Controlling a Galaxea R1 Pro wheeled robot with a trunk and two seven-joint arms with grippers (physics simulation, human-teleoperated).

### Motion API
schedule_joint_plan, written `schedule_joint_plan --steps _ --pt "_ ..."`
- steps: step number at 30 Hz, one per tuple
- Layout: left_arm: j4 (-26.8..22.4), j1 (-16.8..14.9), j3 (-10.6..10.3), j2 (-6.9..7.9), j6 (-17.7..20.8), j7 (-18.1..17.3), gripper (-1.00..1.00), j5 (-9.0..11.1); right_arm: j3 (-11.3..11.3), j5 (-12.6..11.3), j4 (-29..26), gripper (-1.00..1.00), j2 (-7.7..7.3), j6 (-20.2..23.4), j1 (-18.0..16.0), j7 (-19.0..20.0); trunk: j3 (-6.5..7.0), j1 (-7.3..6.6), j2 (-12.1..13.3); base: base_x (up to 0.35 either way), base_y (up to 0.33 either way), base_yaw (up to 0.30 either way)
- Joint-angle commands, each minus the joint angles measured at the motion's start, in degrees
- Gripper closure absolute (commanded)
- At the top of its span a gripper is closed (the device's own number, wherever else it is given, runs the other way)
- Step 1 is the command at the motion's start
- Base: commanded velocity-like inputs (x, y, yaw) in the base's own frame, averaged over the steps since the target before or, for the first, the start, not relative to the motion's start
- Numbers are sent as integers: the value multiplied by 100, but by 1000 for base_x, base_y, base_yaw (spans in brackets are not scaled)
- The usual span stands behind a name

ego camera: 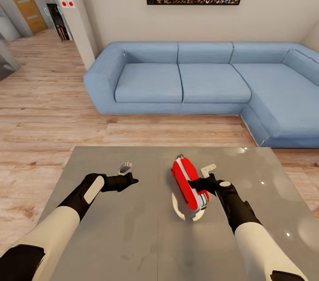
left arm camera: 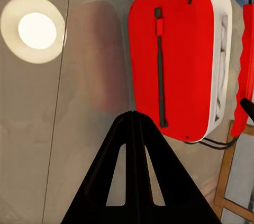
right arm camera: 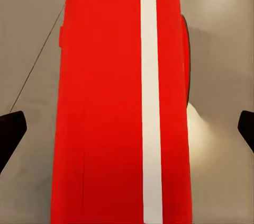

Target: Turn on the radio receiver that's on the table in the living room.

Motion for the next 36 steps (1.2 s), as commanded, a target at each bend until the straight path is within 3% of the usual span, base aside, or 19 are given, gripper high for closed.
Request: schedule_joint_plan --steps 1,10,14,16,20,30,36 --pt "0 0 0 0 0 0 100 -2 0 1 -12 -100 -1 -3 -1 12 0 0 0 0 0 0" --pt "-4 0 0 0 -2 0 100 -7 22 -2 -437 -100 -31 73 0 187 0 0 0 0 0 0" --pt "-33 0 0 3 0 -1 100 -4 28 -6 -1179 -100 -36 639 0 586 0 0 0 0 0 0" --pt "-78 0 0 6 0 -3 100 -1 22 -3 -1759 -100 -37 1133 0 906 0 0 0 0 0 0" --pt "-114 0 3 5 1 4 100 1 19 4 -2350 -100 -43 1602 0 1251 0 0 0 0 0 0" --pt "-147 0 9 4 8 9 100 1 18 21 -2767 -100 -54 2041 0 1492 0 0 0 0 0 0" --pt "-149 0 14 8 34 1 100 1 23 281 -2787 -100 -49 2085 0 1516 0 0 0 0 0 0"
